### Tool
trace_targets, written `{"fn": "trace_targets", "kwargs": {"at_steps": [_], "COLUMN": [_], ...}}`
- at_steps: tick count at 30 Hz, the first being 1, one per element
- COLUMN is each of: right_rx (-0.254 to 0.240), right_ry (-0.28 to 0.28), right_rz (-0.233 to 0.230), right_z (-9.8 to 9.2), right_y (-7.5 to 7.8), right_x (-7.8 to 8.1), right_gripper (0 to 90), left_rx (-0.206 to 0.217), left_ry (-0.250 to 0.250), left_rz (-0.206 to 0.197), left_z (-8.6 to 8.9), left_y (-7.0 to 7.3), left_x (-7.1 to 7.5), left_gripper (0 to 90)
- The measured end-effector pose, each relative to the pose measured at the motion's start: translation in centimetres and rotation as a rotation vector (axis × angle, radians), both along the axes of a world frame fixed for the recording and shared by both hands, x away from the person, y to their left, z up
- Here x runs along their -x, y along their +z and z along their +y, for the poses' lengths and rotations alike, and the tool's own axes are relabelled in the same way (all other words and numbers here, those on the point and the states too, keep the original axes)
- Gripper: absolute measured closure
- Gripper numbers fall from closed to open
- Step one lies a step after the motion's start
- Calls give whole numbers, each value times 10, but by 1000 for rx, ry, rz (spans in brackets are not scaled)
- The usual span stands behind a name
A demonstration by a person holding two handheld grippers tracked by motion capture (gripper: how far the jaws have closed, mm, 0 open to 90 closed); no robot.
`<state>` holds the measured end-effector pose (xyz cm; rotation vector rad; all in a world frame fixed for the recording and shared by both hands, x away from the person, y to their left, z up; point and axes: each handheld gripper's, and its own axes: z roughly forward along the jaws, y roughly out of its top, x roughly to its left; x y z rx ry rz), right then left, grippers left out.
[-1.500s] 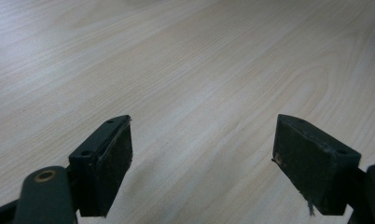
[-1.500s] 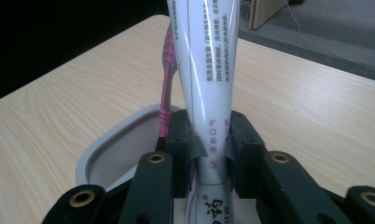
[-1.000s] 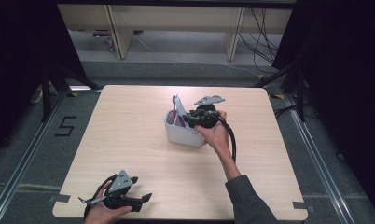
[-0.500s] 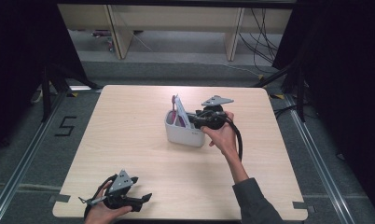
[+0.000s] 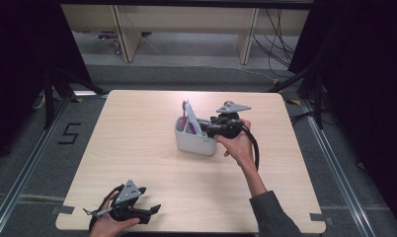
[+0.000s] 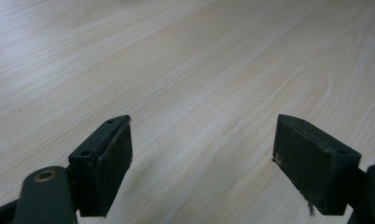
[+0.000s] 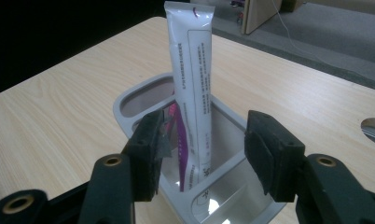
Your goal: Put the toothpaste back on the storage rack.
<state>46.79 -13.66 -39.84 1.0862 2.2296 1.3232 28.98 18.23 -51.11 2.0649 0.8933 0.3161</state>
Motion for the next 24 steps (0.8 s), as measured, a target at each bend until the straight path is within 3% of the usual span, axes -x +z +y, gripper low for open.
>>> {"fn": "trace_targets", "kwargs": {"at_steps": [2, 3, 10, 11, 17, 19, 20, 22, 24], "right_rx": [22, 8, 18, 5, 13, 4, 34, 49, 50], "right_ry": [18, 1, 12, 0, 4, -14, 0, 8, -15], "right_rz": [-34, -8, -35, -16, -30, -12, -20, -32, -15], "right_z": [-3, -3, -8, -8, -12, -12, -13, -14, -14], "right_y": [1, 2, 1, 1, 1, 1, 1, 1, 1], "right_x": [-1, 2, 4, 6, 7, 10, 10, 10, 13], "right_gripper": [476, 471, 455, 453, 425, 402, 388, 358, 335], "left_rx": [4, 12, 4, 4, 4, 4, 4, 2, -2], "left_ry": [-2, 3, -3, -4, -3, -4, -4, 2, 1], "left_rz": [3, 2, 2, 2, 2, 3, 4, 5, 6], "left_z": [0, -1, 0, 0, 0, 0, 0, 0, 0], "left_y": [0, 0, 0, 0, 0, 0, 0, 0, 0], "left_x": [0, 0, 0, 0, 0, 0, 0, 0, 0], "left_gripper": [193, 193, 193, 193, 192, 191, 191, 189, 188]}}
